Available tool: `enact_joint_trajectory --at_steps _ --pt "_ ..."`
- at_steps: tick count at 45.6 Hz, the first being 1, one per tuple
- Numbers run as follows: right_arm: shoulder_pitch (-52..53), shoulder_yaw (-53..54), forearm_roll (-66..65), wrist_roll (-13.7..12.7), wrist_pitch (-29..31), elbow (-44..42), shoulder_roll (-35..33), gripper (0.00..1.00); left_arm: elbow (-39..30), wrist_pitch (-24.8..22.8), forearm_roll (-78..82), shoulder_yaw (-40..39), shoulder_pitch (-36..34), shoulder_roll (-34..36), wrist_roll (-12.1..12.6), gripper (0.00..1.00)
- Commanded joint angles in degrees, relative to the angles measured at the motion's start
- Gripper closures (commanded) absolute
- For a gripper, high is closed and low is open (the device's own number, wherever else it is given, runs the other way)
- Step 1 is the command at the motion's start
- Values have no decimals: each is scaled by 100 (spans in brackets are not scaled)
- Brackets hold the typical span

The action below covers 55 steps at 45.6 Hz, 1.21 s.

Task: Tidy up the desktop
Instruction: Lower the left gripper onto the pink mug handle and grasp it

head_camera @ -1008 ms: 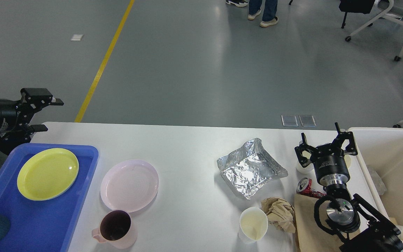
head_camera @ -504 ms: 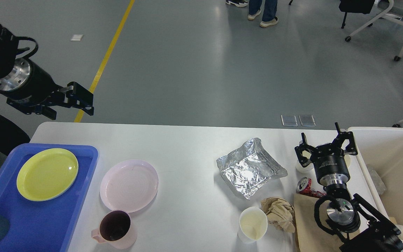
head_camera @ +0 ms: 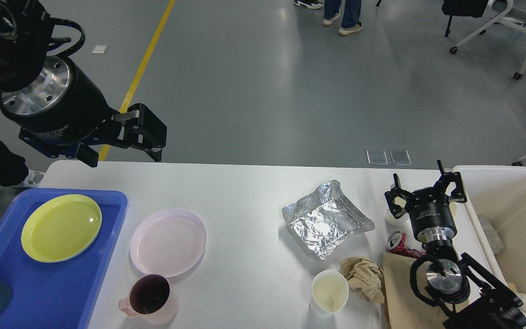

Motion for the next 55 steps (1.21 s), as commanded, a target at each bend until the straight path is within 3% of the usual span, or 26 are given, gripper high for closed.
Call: enact_joint_trajectory --at_steps 1,11,19,29,35,44,51,55 --pt "0 0 0 0 0 -1 0 0 -48 -456 -312 490 -527 -268 -9 3" --pt "0 0 0 0 0 -1 0 0 153 -501 -294 288 -273 -532 9 3" --pt "0 0 0 0 0 8 0 0 285 -562 -294 227 96 -356 -79 3" --pt "0 0 0 0 0 8 0 0 628 -562 -294 -72 1800 -189 0 3" --pt "0 0 0 0 0 8 0 0 672 -422 118 -256 2714 302 18 4" --pt "0 0 0 0 0 -1 0 0 681 263 1129 -1047 4068 988 9 10" --pt "0 0 0 0 0 8 0 0 690 1581 1832 -1188 4912 1182 9 10" --pt "0 0 0 0 0 -1 0 0 707 2030 1965 -1119 5097 1226 0 10"
